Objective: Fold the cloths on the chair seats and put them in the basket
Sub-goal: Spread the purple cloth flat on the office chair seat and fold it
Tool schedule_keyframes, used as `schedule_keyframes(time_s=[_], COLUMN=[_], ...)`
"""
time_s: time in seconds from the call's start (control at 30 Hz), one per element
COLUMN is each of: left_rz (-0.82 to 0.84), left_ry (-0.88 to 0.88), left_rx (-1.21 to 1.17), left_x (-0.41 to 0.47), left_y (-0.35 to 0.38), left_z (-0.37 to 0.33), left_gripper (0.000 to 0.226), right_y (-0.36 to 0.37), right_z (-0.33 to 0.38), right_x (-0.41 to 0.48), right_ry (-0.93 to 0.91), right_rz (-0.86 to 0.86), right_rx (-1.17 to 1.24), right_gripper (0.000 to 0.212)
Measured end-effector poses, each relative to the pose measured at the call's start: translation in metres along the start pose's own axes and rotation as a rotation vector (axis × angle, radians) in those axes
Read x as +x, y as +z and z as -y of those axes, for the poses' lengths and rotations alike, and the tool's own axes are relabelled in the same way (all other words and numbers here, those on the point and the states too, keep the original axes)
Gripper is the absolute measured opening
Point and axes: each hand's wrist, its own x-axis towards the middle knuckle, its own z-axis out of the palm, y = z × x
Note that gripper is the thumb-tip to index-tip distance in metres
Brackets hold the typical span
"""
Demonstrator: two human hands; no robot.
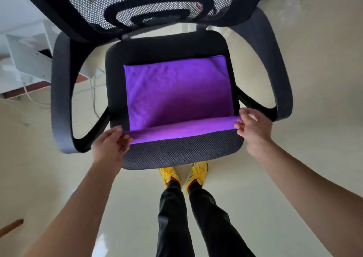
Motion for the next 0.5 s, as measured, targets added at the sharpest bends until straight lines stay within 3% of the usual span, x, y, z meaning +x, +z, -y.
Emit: schedule_keyframes(time_s=[0.17, 0.5], left_rz=[0.044, 0.122], left_ry=[-0.032, -0.051], left_rx=[-0.069, 0.078], left_x=[0.041, 0.123], left_y=[0.038, 0.103], left_z=[-0.056, -0.11], left_gripper=[0.016, 0.021], right_y=[0.039, 0.102], right_z=[0.05, 0.095], right_x=[0.037, 0.115], right_ry=[0.057, 0.111], right_rz=[0.012, 0.027], right_rx=[0.14, 0.178], right_gripper=[0.009, 0.01])
